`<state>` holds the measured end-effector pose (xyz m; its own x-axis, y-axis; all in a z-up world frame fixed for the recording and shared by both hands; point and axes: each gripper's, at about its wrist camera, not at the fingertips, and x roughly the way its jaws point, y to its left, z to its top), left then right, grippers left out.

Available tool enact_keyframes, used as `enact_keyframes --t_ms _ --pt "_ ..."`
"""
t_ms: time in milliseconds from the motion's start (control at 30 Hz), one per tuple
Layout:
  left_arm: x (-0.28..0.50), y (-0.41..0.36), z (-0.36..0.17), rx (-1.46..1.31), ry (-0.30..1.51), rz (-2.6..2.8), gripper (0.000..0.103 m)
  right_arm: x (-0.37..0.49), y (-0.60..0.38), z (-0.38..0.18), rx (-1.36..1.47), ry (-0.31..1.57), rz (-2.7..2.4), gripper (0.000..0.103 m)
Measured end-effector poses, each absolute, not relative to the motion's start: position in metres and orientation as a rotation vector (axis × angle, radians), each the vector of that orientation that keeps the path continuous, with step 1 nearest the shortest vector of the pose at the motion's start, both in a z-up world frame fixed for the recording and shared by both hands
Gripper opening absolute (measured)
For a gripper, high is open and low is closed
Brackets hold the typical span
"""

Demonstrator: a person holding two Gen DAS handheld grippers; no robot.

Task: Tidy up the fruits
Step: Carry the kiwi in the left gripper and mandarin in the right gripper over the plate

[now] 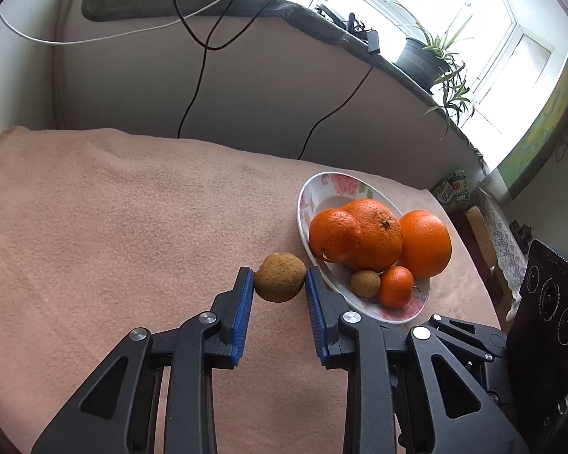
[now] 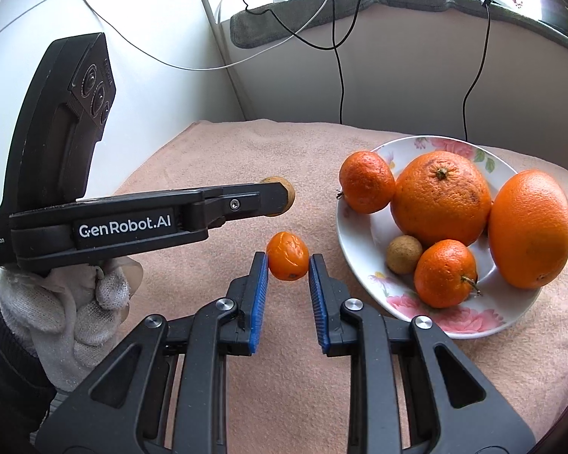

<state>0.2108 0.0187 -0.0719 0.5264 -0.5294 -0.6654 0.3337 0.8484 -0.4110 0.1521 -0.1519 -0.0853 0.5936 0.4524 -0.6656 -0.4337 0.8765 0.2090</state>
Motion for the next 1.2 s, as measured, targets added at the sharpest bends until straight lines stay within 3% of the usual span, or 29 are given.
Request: enact_keyframes --t_ms 1200 --pt "0.212 -0.052 -0.038 -0.161 0.808 -0.571 0.027 0.169 -0.261 -0.026 0.096 0.62 0.386 0.023"
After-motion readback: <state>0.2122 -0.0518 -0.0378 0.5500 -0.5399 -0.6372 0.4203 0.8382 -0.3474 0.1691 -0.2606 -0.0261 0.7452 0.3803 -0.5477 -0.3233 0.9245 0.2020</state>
